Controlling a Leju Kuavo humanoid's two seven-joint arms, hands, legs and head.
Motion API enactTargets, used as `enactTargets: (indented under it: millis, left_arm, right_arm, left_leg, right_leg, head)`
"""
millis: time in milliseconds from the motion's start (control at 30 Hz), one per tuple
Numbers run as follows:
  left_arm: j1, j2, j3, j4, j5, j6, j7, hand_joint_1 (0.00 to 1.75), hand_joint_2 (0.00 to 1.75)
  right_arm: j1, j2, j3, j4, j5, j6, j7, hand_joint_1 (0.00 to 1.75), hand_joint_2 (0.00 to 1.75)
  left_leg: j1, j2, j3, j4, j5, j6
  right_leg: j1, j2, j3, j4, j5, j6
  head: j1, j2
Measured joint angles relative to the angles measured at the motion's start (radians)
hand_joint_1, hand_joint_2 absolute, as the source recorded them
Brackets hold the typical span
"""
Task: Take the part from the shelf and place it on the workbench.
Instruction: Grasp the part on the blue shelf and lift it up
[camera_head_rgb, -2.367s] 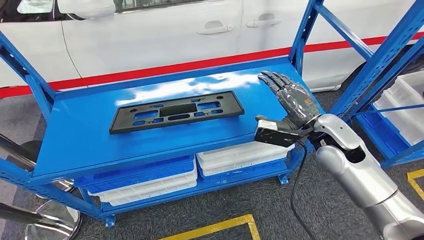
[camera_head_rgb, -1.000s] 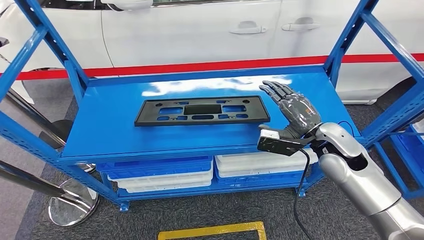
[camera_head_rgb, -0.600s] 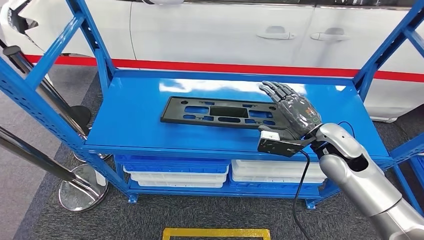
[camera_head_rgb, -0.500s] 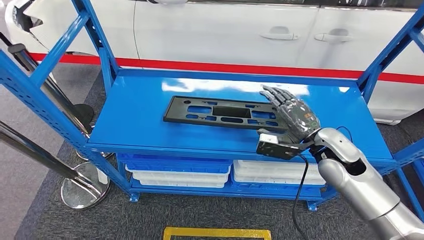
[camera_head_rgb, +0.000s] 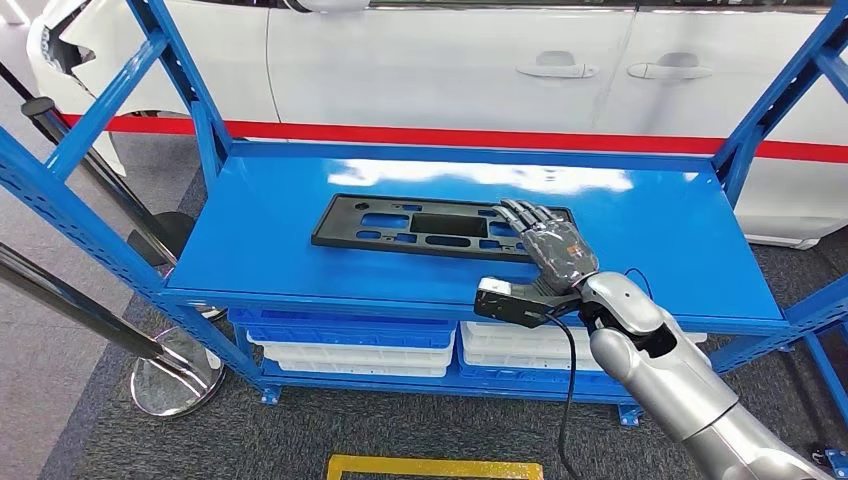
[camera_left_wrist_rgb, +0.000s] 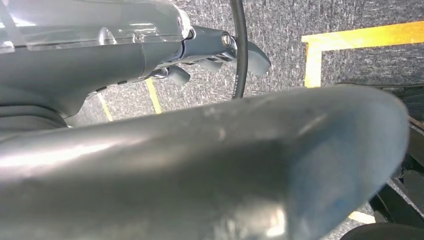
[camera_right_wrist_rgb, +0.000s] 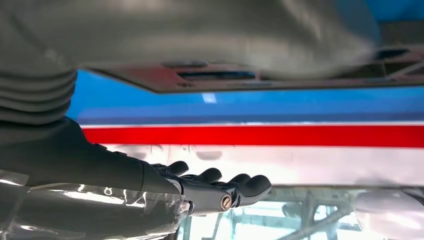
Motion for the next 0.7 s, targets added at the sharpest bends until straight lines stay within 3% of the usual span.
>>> enactTargets:
  millis: [700]
  left_arm:
    - [0.004,0.0,-0.015,0.0,0.01,-0.003,-0.007,0.0,0.0]
  right_arm:
    - [-0.015,0.073,0.0,0.154,-0.002,-0.017,-0.006,0.0,1.75]
  left_leg:
    - [0.0,0.0,0.0,0.0,0.0,-0.004]
  right_leg:
    - [-0.002,0.0,0.0,0.001,0.0,-0.001]
  head:
    - [0.0,0.0]
